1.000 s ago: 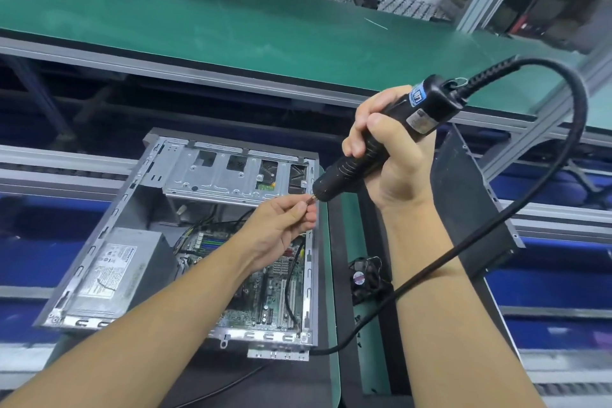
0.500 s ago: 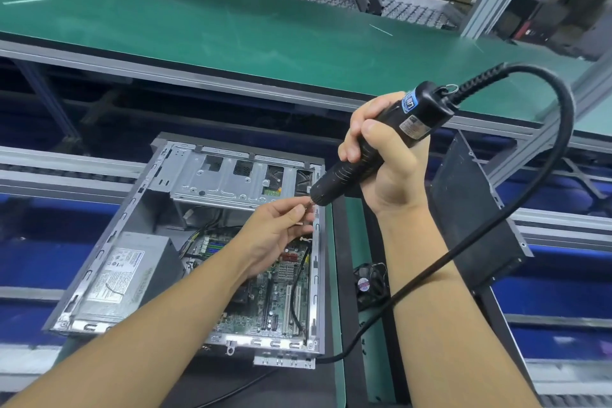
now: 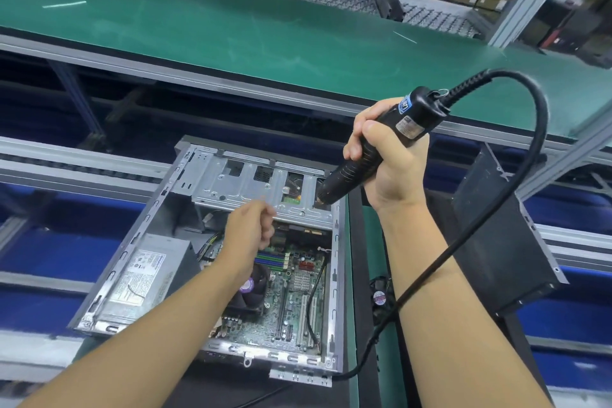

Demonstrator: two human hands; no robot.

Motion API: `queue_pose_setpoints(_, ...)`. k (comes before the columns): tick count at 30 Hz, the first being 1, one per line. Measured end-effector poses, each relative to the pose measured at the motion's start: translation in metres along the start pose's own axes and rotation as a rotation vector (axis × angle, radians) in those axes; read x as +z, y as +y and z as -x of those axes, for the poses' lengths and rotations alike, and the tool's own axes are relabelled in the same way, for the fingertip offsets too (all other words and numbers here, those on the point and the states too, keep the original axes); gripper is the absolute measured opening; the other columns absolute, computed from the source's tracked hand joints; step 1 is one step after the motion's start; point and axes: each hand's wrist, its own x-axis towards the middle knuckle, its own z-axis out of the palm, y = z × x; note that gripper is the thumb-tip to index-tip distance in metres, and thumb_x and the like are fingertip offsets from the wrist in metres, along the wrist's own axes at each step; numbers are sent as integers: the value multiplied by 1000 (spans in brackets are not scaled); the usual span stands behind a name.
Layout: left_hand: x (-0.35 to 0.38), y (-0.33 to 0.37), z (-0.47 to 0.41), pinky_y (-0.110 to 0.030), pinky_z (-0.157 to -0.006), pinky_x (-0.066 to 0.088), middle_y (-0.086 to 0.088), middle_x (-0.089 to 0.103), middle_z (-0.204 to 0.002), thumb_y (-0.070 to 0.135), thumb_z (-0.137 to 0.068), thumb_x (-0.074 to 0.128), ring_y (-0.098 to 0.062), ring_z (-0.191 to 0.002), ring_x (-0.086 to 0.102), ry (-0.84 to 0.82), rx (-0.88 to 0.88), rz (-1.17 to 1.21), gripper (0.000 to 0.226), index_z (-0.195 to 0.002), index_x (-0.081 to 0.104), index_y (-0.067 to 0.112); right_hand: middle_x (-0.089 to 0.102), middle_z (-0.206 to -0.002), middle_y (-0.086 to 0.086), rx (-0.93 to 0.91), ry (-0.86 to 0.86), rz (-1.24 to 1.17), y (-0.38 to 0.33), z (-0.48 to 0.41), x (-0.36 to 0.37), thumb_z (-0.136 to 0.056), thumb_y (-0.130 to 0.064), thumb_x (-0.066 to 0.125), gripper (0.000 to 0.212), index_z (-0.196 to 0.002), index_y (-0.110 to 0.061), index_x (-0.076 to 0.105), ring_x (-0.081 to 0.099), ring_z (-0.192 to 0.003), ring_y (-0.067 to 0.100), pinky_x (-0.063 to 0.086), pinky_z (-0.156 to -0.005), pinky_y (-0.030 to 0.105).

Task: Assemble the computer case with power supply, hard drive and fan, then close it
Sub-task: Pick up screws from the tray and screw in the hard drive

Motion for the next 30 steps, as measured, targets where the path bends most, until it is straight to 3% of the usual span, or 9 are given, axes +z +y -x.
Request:
queue_pose_setpoints(5,-10,-25,-3,-28,-47,38,0,47,-62,45,-96,51,-16,-55,46,52,-348,24,36,-81,50,13,60,-72,7,27,63,17,20,-15,4,-74,-7,64,16,-74,-22,67,50,-50,23,46,-60,34)
queue_pose_setpoints(8,-5,-29,-12,-33,-70,56,-9,62,-108,49,-92,62,-20,-92,65,-12,-428,114,55,-122,52,4,61,-72,5,45,99,36,34,-24,4,-75,-7,65,16,-73,-23,67,52,-51,23,46,-61,34)
queue_pose_setpoints(10,-1,-26,-21,-37,-90,56,-16,49,-140,45,-89,68,-20,-106,60,-55,-429,187,78,-147,33,5,61,-71,5,60,130,33,43,-31,4,-75,-7,66,16,-73,-22,67,53,-52,22,47,-61,34)
queue_pose_setpoints(12,3,-23,-29,-43,-106,47,-18,36,-152,38,-84,75,-23,-112,56,-42,-415,241,91,-152,23,6,60,-70,5,77,161,36,55,-36,4,-75,-6,66,16,-73,-21,66,52,-52,22,47,-61,34)
queue_pose_setpoints(14,7,-21,-34,-44,-109,45,-18,38,-149,29,-81,80,-25,-116,52,-18,-408,266,88,-147,27,4,59,-69,5,95,182,47,66,-42,3,-76,-5,66,15,-73,-20,65,53,-52,22,47,-62,35)
queue_pose_setpoints(18,7,-29,-45,-40,-110,43,-18,55,-124,14,-81,81,-11,-88,59,-10,-434,293,67,-129,38,-4,60,-68,4,115,179,76,86,-52,3,-77,-3,65,17,-73,-20,65,54,-53,23,48,-63,36)
queue_pose_setpoints(22,5,-29,-52,-16,-58,55,1,73,-62,7,-85,75,-2,-55,69,-89,-468,305,26,-97,53,2,60,-67,4,132,130,146,102,-59,6,-78,-5,64,18,-74,-23,65,53,-55,24,48,-63,37)
queue_pose_setpoints(25,3,-27,-53,-18,-57,55,-7,77,-78,5,-85,75,-12,-73,74,-127,-488,310,27,-101,58,-9,61,-67,3,133,77,189,112,-62,8,-78,-5,63,23,-72,-27,66,53,-53,25,48,-62,35)
queue_pose_setpoints(30,-1,-25,-59,-30,-85,55,-16,73,-97,3,-85,73,-26,-93,70,-232,-572,354,21,-100,64,-8,60,-64,2,148,33,205,120,-64,8,-79,-5,63,24,-73,-28,67,52,-52,25,48,-60,34)
